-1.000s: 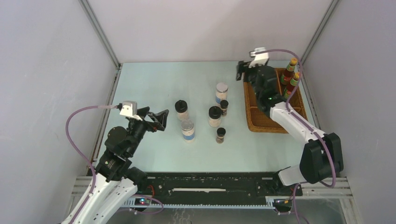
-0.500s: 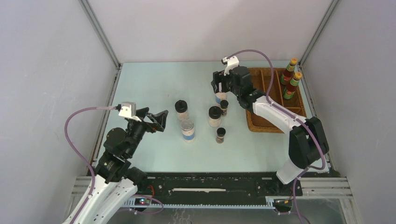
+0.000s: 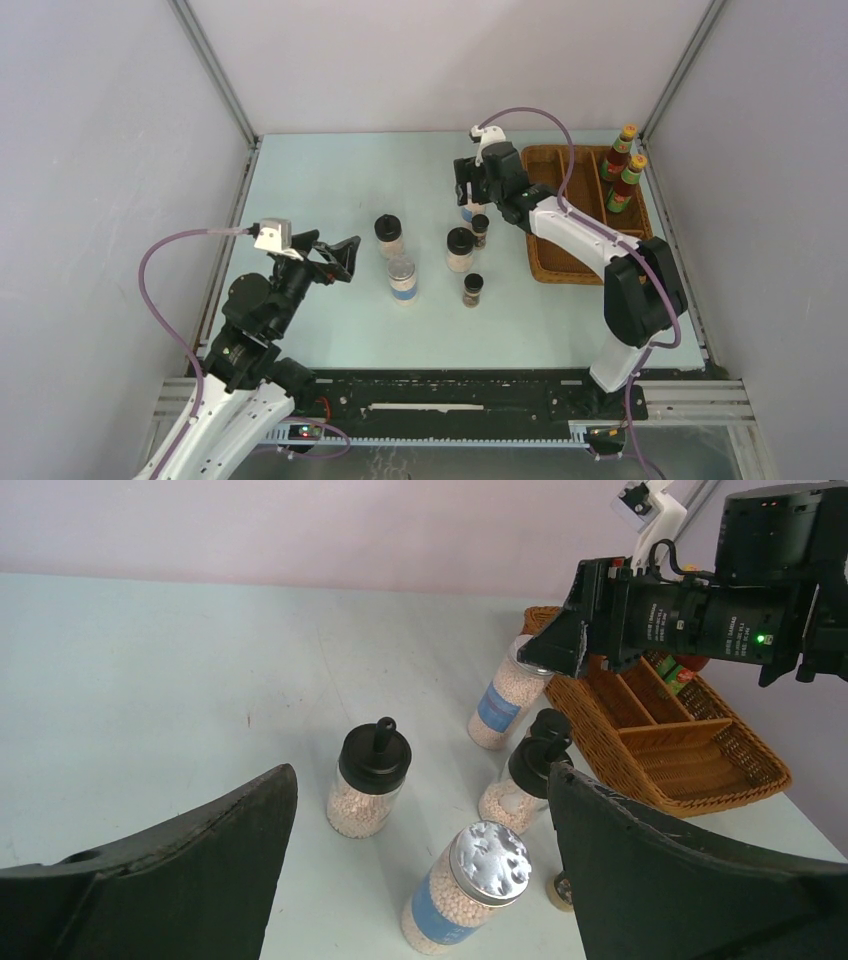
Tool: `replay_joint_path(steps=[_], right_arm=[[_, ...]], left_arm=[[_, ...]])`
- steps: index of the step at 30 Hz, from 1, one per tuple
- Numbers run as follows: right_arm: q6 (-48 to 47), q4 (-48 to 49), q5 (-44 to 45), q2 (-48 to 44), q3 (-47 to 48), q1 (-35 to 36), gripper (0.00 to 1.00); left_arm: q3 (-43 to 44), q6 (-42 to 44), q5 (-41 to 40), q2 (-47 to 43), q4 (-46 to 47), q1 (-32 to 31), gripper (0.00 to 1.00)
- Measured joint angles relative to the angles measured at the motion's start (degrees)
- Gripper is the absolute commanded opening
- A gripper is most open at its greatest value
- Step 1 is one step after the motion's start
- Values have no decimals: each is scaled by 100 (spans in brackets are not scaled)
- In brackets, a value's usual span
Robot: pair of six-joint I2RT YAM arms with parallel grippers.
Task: Organize the condiment bottles
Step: Pick up the bottle from the center of the board.
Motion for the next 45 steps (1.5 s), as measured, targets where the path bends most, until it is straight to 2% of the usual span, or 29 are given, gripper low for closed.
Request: replay_joint_path(steps=[45], right_arm=[[334, -450, 11, 761, 428, -247, 83]], left_arm=[[0, 0, 0, 162, 4, 0, 100]])
